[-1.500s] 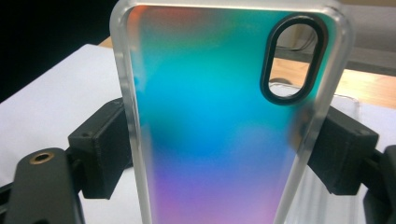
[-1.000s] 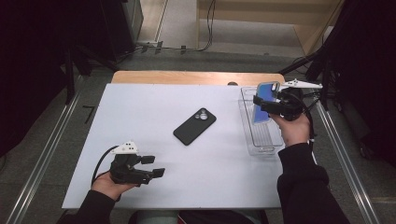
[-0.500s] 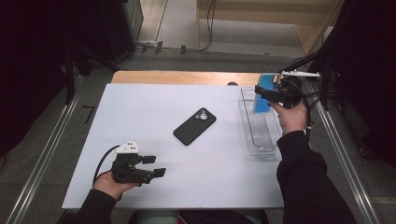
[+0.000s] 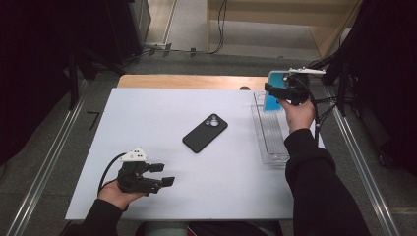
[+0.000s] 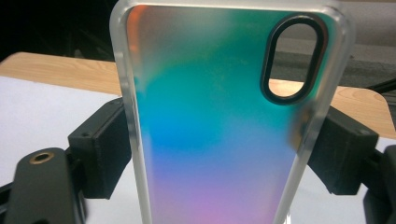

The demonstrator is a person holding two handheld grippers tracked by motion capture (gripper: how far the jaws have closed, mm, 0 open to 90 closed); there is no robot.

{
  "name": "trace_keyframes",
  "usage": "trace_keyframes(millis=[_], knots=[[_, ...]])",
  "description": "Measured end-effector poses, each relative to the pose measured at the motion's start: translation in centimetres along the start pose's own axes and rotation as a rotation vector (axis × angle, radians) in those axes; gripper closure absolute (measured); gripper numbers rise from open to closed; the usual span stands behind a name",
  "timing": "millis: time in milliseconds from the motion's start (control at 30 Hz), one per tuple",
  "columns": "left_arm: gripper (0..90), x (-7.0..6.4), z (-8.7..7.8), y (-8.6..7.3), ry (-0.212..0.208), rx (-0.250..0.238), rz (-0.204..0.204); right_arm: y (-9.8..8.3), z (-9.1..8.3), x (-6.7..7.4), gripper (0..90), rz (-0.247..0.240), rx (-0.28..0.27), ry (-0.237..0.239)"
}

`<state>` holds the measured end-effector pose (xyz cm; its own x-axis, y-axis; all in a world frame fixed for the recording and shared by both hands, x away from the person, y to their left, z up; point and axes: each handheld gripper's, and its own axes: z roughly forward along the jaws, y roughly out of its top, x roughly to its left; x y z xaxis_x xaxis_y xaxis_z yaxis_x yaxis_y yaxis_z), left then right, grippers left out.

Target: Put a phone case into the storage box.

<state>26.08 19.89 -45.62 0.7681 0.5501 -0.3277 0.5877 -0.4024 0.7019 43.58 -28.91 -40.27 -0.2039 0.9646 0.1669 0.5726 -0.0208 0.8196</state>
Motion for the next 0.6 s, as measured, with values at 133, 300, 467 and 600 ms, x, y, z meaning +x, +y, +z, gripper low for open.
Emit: trace_keyframes(millis=[133, 300, 467, 600], knots=[[30.3, 0.1, 0.0, 0.0, -0.002, 0.001, -0.002, -0.2, 1.9, -0.3, 15.1, 0.002, 0.013, -0.015], [30.3, 0.2, 0.1, 0.1, -0.006, 0.0, -0.004, -0.5, 3.6, -0.7, 15.0, 0.005, 0.021, -0.032], [30.3, 0.2, 0.2, 0.1, -0.005, 0.0, -0.003, -0.8, 4.6, -1.0, 14.8, 0.017, 0.021, -0.044], [30.3, 0.2, 0.2, 0.1, -0.008, 0.003, -0.003, -0.9, 5.4, -1.3, 14.6, 0.027, 0.009, -0.059]])
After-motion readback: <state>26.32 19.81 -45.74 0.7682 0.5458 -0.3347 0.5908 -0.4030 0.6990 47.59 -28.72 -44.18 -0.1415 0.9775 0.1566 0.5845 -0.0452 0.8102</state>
